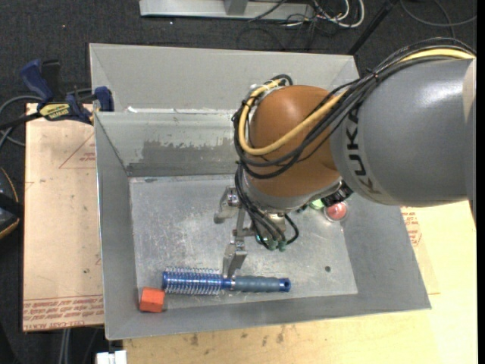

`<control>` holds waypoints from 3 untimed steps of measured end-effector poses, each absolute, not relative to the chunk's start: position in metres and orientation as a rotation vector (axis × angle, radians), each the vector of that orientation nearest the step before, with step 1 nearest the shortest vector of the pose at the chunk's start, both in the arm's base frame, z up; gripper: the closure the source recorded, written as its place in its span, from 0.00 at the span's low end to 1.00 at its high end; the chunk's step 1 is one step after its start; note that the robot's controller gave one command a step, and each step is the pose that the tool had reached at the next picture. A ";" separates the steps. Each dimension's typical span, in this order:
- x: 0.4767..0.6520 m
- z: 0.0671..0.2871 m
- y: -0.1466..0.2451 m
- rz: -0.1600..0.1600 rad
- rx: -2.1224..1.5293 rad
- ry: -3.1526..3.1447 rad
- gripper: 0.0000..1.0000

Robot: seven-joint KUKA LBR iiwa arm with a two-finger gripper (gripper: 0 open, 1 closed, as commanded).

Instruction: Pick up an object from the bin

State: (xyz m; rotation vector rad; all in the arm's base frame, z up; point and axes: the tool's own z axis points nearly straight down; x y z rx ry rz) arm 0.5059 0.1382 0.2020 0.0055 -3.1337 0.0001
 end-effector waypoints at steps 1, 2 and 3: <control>0.484 0.088 0.115 -0.003 0.284 -3.137 0.00; 0.485 0.089 0.080 0.000 0.255 -3.137 0.00; 0.483 0.088 0.081 -0.002 0.260 -3.131 1.00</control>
Offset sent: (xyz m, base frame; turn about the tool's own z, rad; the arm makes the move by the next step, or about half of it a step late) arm -0.0236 -0.0234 -0.1128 -0.1799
